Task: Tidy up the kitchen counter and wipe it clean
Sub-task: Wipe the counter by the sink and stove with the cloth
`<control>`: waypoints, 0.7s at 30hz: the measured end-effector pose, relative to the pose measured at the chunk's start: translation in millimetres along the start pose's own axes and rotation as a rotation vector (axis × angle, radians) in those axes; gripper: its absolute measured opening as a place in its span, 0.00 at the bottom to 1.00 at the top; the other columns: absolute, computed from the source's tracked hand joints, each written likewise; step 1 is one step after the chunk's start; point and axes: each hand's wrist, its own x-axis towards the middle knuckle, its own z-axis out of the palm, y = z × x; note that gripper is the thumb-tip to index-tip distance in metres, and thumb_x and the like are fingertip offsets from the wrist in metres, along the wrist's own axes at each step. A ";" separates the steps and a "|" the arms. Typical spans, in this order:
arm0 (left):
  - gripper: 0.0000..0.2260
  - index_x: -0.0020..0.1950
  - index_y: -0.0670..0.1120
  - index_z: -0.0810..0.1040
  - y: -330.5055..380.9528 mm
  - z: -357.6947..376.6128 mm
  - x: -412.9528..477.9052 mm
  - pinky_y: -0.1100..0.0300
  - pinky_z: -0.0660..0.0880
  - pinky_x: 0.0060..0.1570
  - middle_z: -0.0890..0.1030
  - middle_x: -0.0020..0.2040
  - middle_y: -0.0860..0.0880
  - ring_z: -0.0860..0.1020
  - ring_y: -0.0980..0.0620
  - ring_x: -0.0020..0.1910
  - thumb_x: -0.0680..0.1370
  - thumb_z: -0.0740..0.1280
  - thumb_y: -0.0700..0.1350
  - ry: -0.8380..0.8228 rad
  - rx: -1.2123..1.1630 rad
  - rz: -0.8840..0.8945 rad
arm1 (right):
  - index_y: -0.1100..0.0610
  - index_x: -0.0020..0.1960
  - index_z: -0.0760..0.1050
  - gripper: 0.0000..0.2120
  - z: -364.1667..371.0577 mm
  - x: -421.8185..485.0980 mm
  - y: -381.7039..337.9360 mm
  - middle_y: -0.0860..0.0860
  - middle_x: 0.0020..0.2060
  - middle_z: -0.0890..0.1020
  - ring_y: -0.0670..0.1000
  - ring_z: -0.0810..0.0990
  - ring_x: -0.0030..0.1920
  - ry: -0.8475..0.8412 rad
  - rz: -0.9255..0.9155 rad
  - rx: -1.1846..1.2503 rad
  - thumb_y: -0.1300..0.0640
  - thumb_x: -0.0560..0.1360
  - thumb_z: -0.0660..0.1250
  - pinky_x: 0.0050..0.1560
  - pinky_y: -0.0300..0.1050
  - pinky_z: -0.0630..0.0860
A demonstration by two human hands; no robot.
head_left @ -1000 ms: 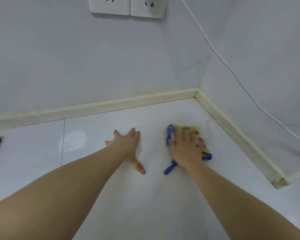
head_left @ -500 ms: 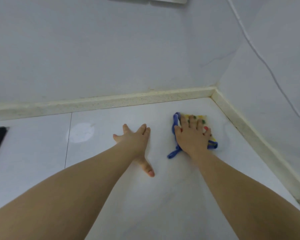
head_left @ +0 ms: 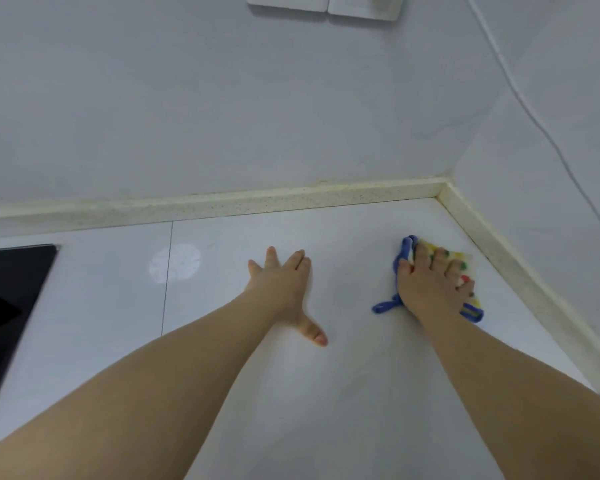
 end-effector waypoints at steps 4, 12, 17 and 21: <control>0.53 0.78 0.45 0.46 -15.4 9.5 -11.2 0.46 0.48 0.74 0.49 0.78 0.49 0.47 0.44 0.77 0.65 0.68 0.69 0.107 -0.124 0.067 | 0.47 0.77 0.45 0.27 22.6 -41.5 -71.5 0.52 0.78 0.47 0.58 0.44 0.77 0.002 -0.294 -0.026 0.45 0.81 0.46 0.74 0.60 0.43; 0.56 0.77 0.43 0.38 -111.1 28.7 -72.7 0.49 0.42 0.75 0.39 0.78 0.46 0.39 0.48 0.77 0.65 0.66 0.72 0.171 -0.224 -0.313 | 0.43 0.77 0.46 0.26 46.5 -102.2 -136.4 0.48 0.78 0.46 0.54 0.42 0.77 -0.044 -0.617 -0.048 0.44 0.81 0.47 0.74 0.56 0.39; 0.59 0.77 0.45 0.44 -148.1 35.3 -91.5 0.45 0.48 0.75 0.42 0.78 0.45 0.41 0.44 0.77 0.59 0.67 0.74 0.111 -0.249 -0.386 | 0.43 0.77 0.45 0.26 29.9 -55.7 -119.5 0.48 0.78 0.47 0.54 0.44 0.77 -0.041 -0.431 -0.029 0.44 0.81 0.45 0.75 0.57 0.42; 0.53 0.77 0.44 0.42 -162.1 38.5 -100.0 0.51 0.43 0.76 0.41 0.78 0.48 0.39 0.48 0.77 0.67 0.67 0.69 0.137 -0.327 -0.316 | 0.46 0.78 0.43 0.27 29.1 -47.9 -147.8 0.50 0.78 0.43 0.57 0.40 0.77 -0.092 -0.256 -0.011 0.45 0.81 0.44 0.74 0.60 0.39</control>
